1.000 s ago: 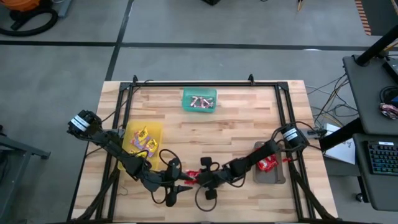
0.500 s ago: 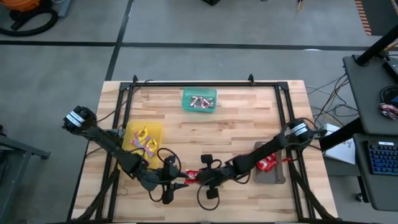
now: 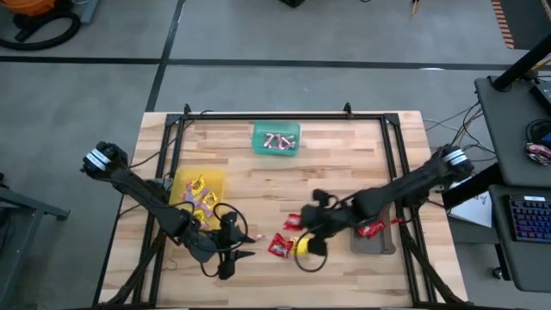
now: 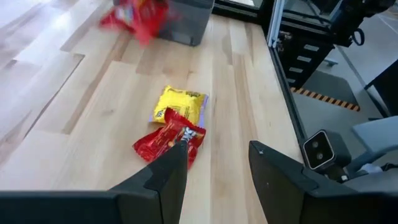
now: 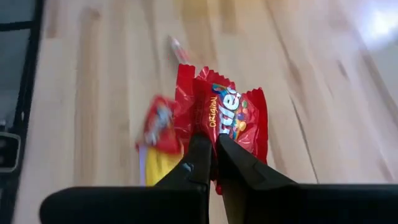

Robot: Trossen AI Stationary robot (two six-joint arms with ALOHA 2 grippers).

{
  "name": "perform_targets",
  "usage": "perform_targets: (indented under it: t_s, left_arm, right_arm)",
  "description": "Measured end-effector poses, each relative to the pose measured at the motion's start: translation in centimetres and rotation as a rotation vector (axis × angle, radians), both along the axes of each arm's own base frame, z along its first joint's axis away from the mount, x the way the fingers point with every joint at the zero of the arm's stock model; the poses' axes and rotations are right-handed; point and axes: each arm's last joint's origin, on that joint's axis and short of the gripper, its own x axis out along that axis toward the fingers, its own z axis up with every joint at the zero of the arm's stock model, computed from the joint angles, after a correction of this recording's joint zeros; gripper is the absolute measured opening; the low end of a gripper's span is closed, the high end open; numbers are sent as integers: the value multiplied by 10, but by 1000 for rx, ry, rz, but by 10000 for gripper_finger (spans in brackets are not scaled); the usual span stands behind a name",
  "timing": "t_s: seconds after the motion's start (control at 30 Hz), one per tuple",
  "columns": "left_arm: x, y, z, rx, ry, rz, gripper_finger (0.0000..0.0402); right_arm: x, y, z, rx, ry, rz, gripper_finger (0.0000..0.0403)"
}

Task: Sort candy
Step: Put the red candy into the black bin

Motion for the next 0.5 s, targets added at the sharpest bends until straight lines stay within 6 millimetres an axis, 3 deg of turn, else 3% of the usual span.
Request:
perform_targets:
  t_s: [0.3, 0.5]
  left_arm:
    - [2, -1, -6, -16, 17, 19, 155]
    - [2, -1, -6, -8, 6, 39, 155]
  right_arm:
    - [-85, -27, 33, 97, 313, -378, 12]
    - [-133, -36, 25, 67, 539, -676, 12]
